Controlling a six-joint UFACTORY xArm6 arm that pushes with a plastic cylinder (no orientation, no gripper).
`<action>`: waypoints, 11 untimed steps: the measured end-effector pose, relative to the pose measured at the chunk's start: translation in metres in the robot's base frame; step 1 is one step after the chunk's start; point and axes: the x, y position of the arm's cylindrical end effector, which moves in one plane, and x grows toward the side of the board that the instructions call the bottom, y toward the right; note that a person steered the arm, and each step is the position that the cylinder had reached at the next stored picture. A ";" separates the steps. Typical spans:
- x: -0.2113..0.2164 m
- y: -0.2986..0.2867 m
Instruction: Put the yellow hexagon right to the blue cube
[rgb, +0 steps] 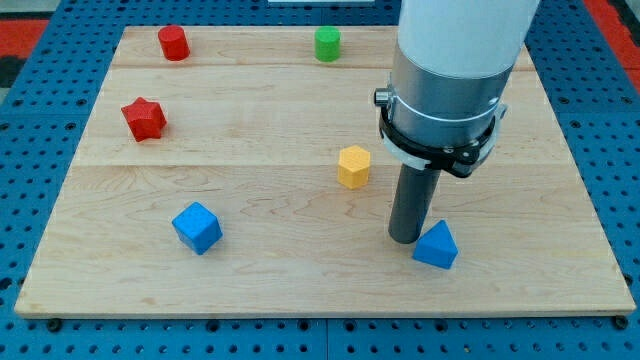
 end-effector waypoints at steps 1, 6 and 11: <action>-0.001 -0.001; -0.007 -0.009; -0.036 -0.019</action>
